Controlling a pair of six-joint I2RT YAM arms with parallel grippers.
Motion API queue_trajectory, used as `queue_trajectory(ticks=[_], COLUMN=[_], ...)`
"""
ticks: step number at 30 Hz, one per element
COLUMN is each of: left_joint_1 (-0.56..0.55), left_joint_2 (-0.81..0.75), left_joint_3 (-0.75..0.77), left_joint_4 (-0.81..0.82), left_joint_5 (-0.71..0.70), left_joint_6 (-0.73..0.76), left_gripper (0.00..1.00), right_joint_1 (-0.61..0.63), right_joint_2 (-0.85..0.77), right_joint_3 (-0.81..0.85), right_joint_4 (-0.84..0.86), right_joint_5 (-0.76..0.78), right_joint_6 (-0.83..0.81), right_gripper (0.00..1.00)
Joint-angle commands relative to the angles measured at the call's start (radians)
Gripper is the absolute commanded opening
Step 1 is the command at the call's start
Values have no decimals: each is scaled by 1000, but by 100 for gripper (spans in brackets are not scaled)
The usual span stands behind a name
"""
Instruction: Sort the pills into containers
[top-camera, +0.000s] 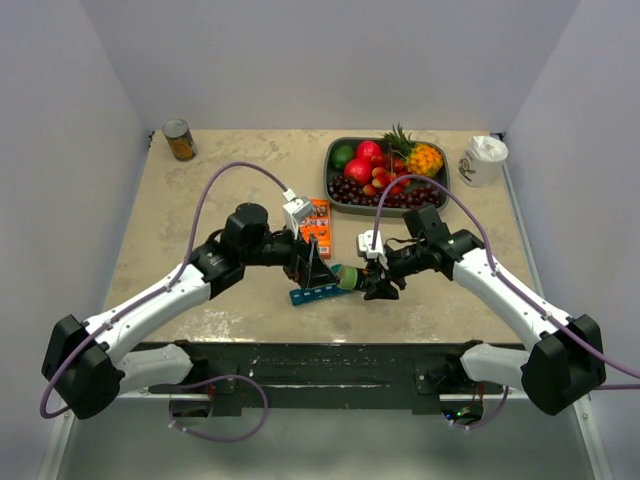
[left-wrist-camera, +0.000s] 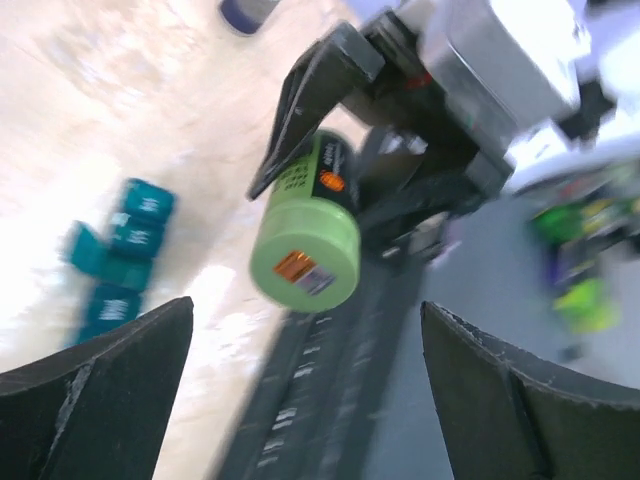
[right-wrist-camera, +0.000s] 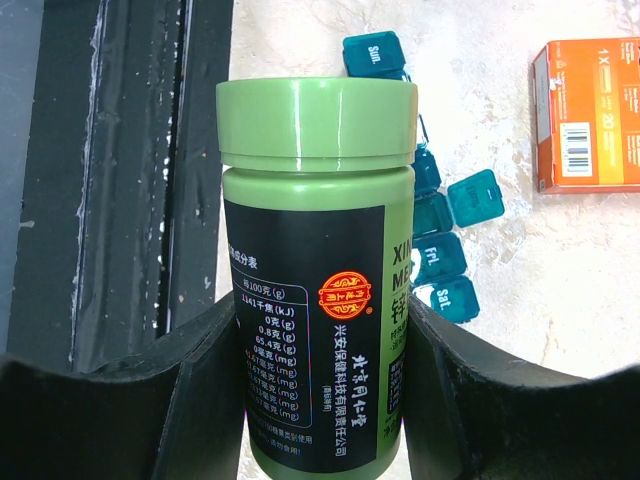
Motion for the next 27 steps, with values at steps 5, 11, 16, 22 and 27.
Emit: queue_trajectory(ticks=[5,11,16,22,27], left_joint_1=[-3,-5,-29,-109,-143], left_joint_2=[-250,-296,-138,-29,22], left_joint_3=[-110,-329,-206,-154,-137], left_joint_4=[-48,500,479,481,488], left_joint_5=[36,116,185,148,137], left_joint_6=[825,904,972,1015,1001], left_gripper=[99,99,99,97,87], right_joint_1=[-1,-1,-2,-2,-2], right_joint_2=[-13,-13,-16,-24,-24], right_joint_3=[8,8,6,3,3], right_joint_4=[-1,-7,-7,-5,-5], right_joint_5=[-40,-47,-49,-47,-50], right_joint_6=[-27,-33,-33,-33,-33], right_gripper=[0,0,0,0,0])
